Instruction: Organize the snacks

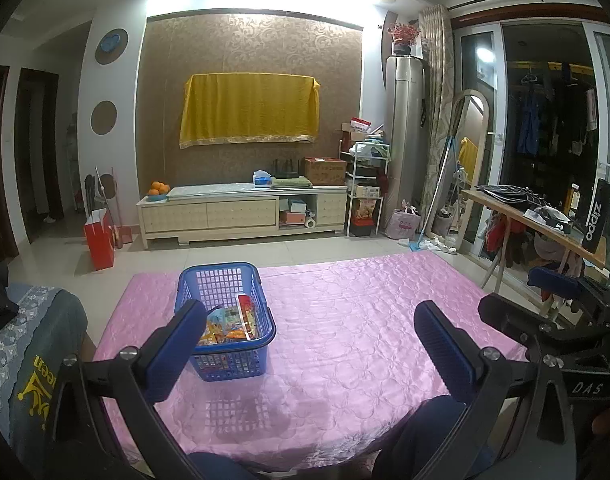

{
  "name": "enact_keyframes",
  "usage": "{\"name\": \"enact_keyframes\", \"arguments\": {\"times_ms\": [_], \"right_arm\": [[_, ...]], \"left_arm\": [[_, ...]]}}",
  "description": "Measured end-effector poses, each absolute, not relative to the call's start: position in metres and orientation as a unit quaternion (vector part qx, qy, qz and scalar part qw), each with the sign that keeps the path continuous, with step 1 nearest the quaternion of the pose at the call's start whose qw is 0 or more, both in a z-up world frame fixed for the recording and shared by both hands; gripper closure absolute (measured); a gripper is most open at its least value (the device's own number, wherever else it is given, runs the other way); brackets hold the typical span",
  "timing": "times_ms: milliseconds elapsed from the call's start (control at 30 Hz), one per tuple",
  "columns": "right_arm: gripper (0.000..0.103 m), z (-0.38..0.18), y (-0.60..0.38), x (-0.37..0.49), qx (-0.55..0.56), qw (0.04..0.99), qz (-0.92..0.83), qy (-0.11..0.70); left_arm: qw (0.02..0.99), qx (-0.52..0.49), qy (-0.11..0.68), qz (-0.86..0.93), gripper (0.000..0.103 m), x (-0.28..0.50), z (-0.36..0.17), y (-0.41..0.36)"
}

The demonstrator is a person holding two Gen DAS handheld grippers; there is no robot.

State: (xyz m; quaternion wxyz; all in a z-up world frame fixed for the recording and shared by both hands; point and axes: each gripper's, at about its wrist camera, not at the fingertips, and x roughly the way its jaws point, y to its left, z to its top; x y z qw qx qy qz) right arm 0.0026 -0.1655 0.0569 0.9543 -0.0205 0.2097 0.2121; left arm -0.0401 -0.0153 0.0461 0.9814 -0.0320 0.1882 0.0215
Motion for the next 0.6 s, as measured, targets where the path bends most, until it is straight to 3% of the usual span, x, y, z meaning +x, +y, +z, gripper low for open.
{"name": "enact_keyframes", "arguments": {"times_ms": [600], "right_arm": [[0.0, 0.0584, -0.1661, 0.0019, -0.018, 0.954, 0.212, 0.21]], "left_arm": [[0.981, -0.03, 0.19, 0.017, 0.0, -0.0428, 0.0479, -0.014]]}}
